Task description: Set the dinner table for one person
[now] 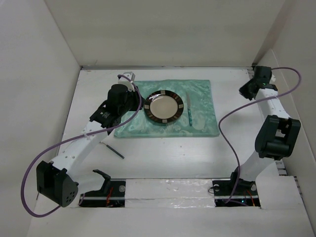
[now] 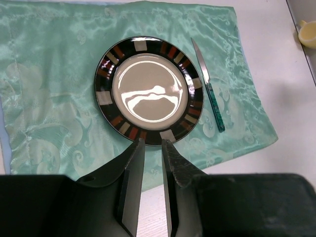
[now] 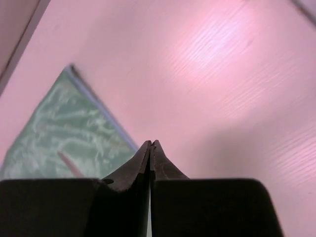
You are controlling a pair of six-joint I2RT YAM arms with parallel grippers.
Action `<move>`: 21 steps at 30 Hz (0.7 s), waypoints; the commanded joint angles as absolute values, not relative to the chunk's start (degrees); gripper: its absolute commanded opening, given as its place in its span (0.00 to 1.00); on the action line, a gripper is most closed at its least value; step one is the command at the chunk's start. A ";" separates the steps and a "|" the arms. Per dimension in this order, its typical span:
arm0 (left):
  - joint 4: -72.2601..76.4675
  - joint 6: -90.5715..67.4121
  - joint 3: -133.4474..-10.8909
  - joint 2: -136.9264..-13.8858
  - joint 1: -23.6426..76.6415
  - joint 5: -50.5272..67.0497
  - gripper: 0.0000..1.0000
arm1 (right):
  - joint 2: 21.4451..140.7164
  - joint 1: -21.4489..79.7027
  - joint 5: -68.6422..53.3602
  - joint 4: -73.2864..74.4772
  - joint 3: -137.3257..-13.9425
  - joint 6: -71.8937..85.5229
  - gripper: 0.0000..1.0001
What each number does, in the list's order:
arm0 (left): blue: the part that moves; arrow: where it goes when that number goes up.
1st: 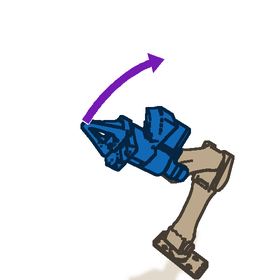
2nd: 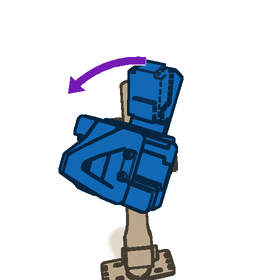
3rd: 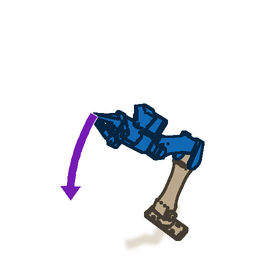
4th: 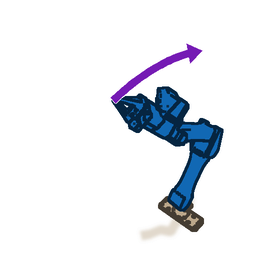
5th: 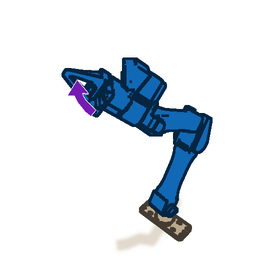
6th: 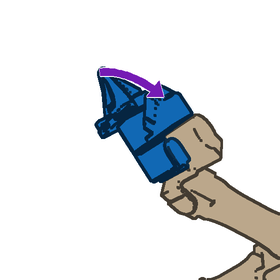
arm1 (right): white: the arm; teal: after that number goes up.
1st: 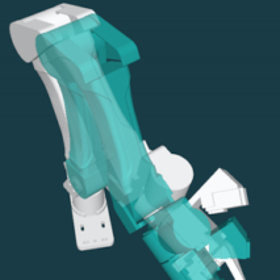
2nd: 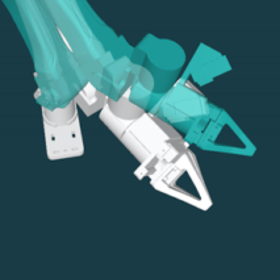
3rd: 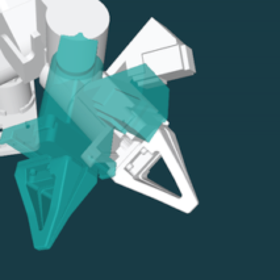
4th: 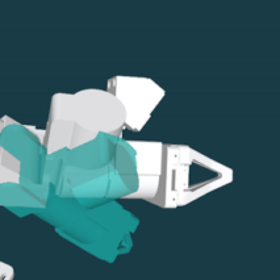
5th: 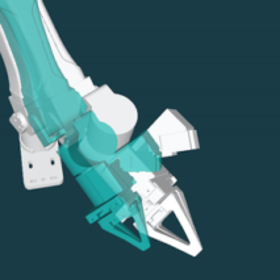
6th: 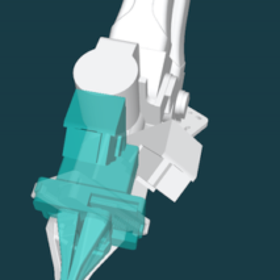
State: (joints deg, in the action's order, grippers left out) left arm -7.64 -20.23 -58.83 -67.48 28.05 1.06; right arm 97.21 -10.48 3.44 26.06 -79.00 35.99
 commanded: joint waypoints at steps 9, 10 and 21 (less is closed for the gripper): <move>-7.29 -20.13 -58.36 -66.36 28.12 1.76 0.18 | 111.95 -21.71 12.56 31.28 -97.63 42.72 0.83; -7.47 -20.13 -58.19 -66.44 28.12 1.84 0.18 | 113.19 -22.32 13.61 32.16 -99.13 42.89 0.90; -7.91 -21.36 -57.57 -68.64 28.12 2.46 0.18 | 125.68 -25.84 13.18 37.44 -114.86 44.55 1.00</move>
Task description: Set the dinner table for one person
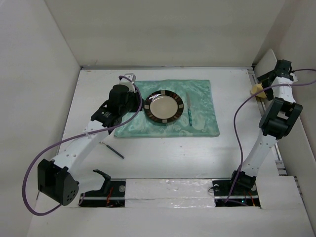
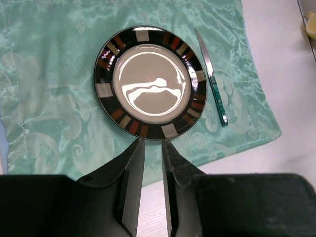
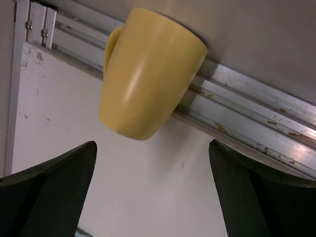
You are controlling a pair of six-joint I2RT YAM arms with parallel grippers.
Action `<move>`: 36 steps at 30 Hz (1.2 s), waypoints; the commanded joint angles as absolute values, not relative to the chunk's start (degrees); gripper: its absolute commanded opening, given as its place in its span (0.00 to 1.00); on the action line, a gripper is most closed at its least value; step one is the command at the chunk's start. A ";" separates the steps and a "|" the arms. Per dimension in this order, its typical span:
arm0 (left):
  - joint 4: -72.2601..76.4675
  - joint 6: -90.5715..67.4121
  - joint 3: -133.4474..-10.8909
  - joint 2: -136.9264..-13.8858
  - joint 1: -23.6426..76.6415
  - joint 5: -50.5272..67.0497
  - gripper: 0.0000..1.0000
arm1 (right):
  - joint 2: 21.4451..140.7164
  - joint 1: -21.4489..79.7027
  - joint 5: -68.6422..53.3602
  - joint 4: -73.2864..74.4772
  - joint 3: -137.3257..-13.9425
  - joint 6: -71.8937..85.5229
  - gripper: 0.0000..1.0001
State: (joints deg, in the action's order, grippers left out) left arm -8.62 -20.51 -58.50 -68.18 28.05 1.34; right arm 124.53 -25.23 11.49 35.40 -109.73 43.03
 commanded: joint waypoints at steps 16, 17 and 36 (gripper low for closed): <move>-7.73 -22.94 -57.39 -71.89 28.12 4.31 0.15 | 130.95 -24.79 12.04 37.26 -117.51 57.47 1.00; -7.91 -22.85 -57.39 -71.98 28.12 4.22 0.15 | 131.13 -24.79 12.56 37.53 -117.86 58.26 1.00; -16.08 -20.74 -62.67 -73.13 28.12 1.67 0.14 | 137.37 -20.48 20.83 41.83 -124.81 71.28 1.00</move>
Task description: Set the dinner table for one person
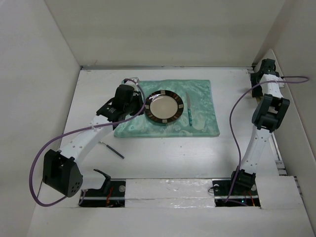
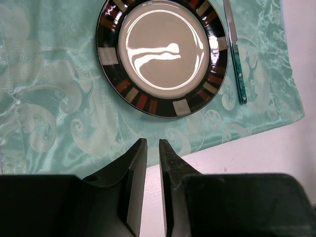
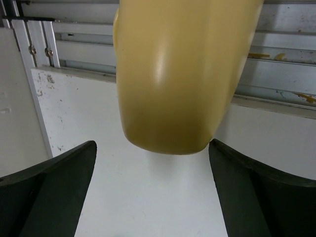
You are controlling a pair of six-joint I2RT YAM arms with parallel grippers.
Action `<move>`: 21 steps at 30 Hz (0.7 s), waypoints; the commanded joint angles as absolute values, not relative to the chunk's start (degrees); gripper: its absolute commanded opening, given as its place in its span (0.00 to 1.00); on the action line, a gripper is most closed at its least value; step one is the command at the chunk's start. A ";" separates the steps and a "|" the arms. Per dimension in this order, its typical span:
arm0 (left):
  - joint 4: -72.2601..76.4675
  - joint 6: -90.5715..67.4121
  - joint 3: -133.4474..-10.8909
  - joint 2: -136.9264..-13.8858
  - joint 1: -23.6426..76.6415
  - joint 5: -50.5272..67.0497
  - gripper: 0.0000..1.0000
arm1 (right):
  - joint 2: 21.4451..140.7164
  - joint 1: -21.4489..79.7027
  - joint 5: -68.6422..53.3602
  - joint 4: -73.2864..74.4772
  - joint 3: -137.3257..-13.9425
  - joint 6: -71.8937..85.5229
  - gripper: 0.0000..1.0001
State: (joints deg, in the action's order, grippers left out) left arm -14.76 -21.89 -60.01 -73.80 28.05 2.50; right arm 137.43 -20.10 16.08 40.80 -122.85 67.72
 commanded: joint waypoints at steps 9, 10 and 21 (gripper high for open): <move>-16.70 -20.92 -61.96 -72.86 28.12 2.63 0.13 | 136.67 -23.20 21.71 41.57 -125.24 69.88 1.00; -16.61 -21.00 -62.14 -72.95 28.12 2.72 0.14 | 136.93 -23.20 21.88 41.66 -125.59 69.61 1.00; -15.82 -21.36 -61.96 -73.74 28.12 3.43 0.13 | 140.10 -24.26 18.20 42.36 -128.58 68.03 1.00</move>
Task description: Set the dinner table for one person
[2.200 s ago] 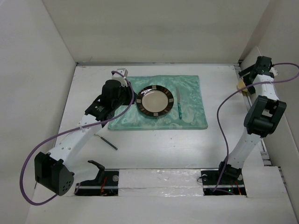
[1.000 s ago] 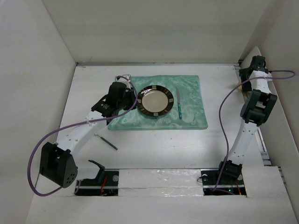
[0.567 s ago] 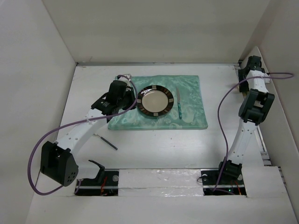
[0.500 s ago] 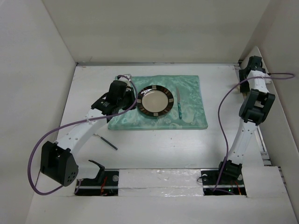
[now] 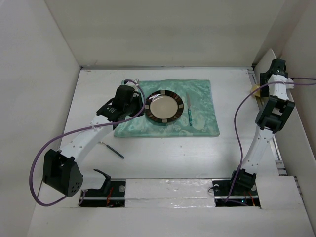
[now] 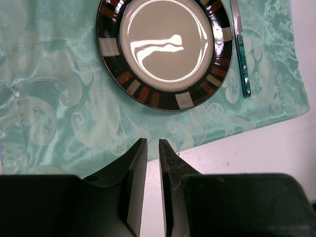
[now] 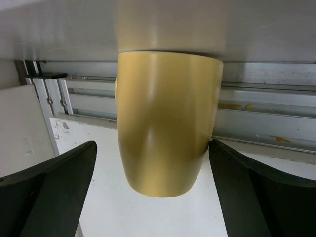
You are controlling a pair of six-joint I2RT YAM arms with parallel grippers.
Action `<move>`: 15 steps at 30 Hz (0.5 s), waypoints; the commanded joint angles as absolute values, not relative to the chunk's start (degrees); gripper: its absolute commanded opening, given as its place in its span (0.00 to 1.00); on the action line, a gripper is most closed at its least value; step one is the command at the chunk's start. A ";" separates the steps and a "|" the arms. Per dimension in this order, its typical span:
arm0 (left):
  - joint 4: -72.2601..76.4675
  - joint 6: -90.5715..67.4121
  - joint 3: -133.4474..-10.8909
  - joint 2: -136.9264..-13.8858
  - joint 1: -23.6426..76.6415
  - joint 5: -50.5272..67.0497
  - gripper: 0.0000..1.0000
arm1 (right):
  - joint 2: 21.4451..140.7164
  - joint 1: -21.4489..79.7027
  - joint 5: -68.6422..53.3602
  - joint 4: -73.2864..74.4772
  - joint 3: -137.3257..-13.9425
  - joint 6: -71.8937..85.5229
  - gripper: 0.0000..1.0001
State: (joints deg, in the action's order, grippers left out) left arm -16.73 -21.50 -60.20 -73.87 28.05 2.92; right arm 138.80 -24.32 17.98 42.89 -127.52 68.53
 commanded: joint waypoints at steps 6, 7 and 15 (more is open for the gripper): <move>-15.82 -21.18 -61.52 -73.30 28.12 2.64 0.13 | 141.33 -24.26 16.44 43.16 -128.58 67.50 0.99; -15.73 -21.18 -61.44 -73.30 28.12 2.55 0.14 | 141.50 -24.26 16.17 43.15 -128.67 67.50 0.99; -15.21 -21.53 -60.56 -73.21 28.12 2.73 0.13 | 145.10 -24.26 12.05 44.21 -131.39 65.31 0.96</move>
State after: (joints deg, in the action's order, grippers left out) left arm -16.51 -21.50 -60.18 -74.02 28.05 2.85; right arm 141.40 -24.58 16.95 43.24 -129.43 66.26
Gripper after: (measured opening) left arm 0.138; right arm 0.959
